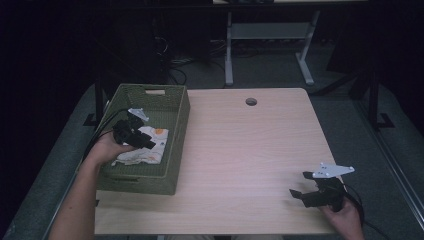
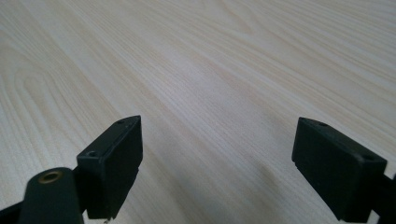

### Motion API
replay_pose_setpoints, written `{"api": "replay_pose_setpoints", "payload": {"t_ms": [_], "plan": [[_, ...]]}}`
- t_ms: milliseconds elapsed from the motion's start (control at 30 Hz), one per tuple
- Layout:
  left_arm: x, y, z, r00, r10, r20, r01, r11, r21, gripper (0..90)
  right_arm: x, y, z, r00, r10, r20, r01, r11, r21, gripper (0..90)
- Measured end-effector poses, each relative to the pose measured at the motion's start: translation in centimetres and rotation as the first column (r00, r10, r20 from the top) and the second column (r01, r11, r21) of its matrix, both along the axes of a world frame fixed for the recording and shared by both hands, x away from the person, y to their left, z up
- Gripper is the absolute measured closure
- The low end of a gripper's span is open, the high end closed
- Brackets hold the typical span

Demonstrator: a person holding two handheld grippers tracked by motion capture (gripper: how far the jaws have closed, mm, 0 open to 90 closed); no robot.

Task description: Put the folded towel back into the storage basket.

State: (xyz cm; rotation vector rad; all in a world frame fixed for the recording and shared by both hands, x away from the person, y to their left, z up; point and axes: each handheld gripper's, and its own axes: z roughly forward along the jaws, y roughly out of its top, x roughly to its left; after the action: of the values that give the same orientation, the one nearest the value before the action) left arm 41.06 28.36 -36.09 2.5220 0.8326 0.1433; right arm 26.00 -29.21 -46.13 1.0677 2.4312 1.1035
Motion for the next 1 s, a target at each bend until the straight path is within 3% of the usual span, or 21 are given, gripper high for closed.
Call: {"api": "replay_pose_setpoints", "payload": {"t_ms": [33, 200, 233, 300, 333, 367, 533, 833, 1000], "plan": [[0.0, 0.2, 0.3, 0.9999, 0.014, 0.003, -0.013, 0.9994, -0.032, 56.1, 0.0, 0.0, 0.0, 1.0000, 0.001, -0.001, -0.001, 1.000, 0.000, 16.0], [-0.2, 0.5, 1.0, 0.9989, 0.045, 0.016, -0.044, 0.9962, -0.076, 51.5, 0.0, 0.0, 0.0, 1.0000, -0.001, -0.003, 0.001, 1.000, 0.000, 15.9], [-0.2, 0.6, 1.3, 0.9977, 0.064, 0.023, -0.062, 0.9929, -0.102, 49.1, 0.0, -0.1, 0.0, 1.0000, -0.002, -0.003, 0.002, 1.000, 0.001, 15.9], [-0.3, 0.6, 1.5, 0.9970, 0.071, 0.029, -0.068, 0.9914, -0.112, 47.6, 0.0, 0.0, 0.0, 1.0000, -0.002, -0.003, 0.002, 1.000, 0.002, 15.9], [-0.4, 0.7, 1.8, 0.9957, 0.087, 0.029, -0.082, 0.9853, -0.150, 47.1, 0.0, 0.0, 0.0, 1.0000, -0.002, -0.001, 0.002, 1.000, 0.001, 15.9], [-0.5, 0.6, 2.0, 0.9948, 0.094, 0.039, -0.087, 0.9833, -0.160, 46.8, 0.0, -0.1, 0.0, 1.0000, -0.002, 0.001, 0.002, 1.000, 0.001, 15.9], [-1.0, 0.2, 2.7, 0.9903, 0.118, 0.074, -0.102, 0.9776, -0.184, 46.7, 0.0, -0.1, 0.1, 1.0000, 0.001, 0.007, -0.001, 1.000, 0.003, 16.0], [-2.0, -0.1, 3.1, 0.9837, 0.154, 0.093, -0.129, 0.9644, -0.231, 46.9, 0.0, -0.1, 0.1, 1.0000, 0.002, 0.007, -0.002, 1.000, 0.010, 15.9], [-2.4, -0.3, 3.4, 0.9823, 0.155, 0.105, -0.128, 0.9664, -0.223, 46.7, 0.1, 0.1, 0.2, 1.0000, 0.002, 0.007, -0.002, 1.000, 0.008, 15.9]]}}
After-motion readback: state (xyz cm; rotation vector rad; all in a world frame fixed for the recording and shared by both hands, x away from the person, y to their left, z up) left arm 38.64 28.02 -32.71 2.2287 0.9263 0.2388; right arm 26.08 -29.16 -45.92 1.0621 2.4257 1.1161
